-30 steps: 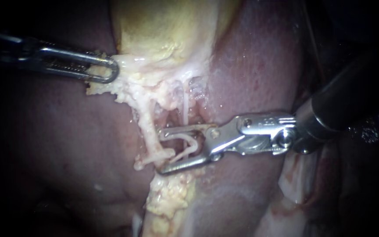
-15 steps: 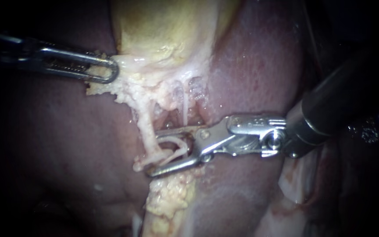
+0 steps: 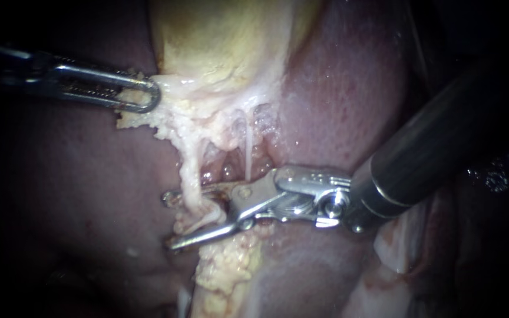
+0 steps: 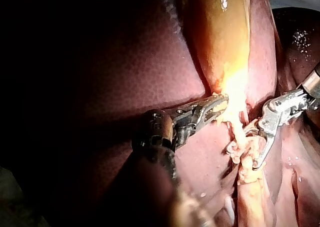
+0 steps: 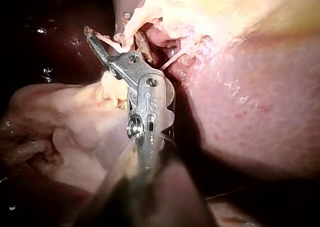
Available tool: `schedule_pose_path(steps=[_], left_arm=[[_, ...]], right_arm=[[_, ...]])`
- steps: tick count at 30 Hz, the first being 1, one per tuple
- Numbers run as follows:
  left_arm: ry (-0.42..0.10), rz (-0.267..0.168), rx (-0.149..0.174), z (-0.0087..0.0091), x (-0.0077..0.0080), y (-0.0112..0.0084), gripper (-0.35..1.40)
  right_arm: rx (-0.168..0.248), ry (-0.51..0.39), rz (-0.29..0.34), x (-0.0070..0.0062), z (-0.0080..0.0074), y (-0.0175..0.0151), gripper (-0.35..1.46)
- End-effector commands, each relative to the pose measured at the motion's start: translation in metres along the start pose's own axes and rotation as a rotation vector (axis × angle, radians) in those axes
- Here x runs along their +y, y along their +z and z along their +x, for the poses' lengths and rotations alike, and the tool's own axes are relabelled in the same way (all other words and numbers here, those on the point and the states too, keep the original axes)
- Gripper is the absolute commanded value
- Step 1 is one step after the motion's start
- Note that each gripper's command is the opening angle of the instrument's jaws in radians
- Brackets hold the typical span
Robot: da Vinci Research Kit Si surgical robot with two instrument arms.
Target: Clipping second clip left tube
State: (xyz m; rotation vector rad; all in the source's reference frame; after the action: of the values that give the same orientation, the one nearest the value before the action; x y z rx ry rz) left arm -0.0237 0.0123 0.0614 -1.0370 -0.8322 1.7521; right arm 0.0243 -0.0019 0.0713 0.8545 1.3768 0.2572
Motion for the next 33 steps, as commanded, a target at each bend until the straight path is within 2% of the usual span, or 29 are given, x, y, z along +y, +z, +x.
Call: schedule_pose_path(steps=[1, 5, 9, 13, 17, 22, 33], left_arm=[[0.000, 0.000, 0.000, 0.0000, 0.0000, 0.0000, -0.35], [0.000, 0.000, 0.000, 0.0000, 0.0000, 0.0000, -0.35], [0.000, 0.000, 0.000, 0.0000, 0.0000, -0.0001, -0.35], [0.000, 0.000, 0.000, 0.0000, 0.0000, -0.0001, -0.35], [0.000, 0.000, 0.000, -0.0001, 0.0000, -0.0001, -0.35], [0.000, 0.000, 0.000, -0.0001, 0.0000, -0.0001, -0.35], [0.000, 0.000, 0.000, 0.0000, 0.0000, -0.0001, -0.35]], right_arm=[[-0.002, 0.000, 0.001, 0.0000, 0.0000, -0.0001, 0.49], [-0.001, 0.001, 0.004, -0.0005, 0.0003, -0.0003, 0.49], [-0.002, 0.002, 0.013, -0.0021, 0.0008, -0.0006, 0.46], [-0.010, 0.008, 0.055, -0.0043, 0.0017, -0.0002, 0.44], [-0.023, 0.009, 0.113, -0.0055, 0.0021, 0.0006, 0.42], [-0.023, 0.034, 0.106, -0.0057, 0.0024, 0.0009, 0.35], [-0.014, 0.060, 0.090, -0.0054, 0.0027, 0.0002, 0.03]])
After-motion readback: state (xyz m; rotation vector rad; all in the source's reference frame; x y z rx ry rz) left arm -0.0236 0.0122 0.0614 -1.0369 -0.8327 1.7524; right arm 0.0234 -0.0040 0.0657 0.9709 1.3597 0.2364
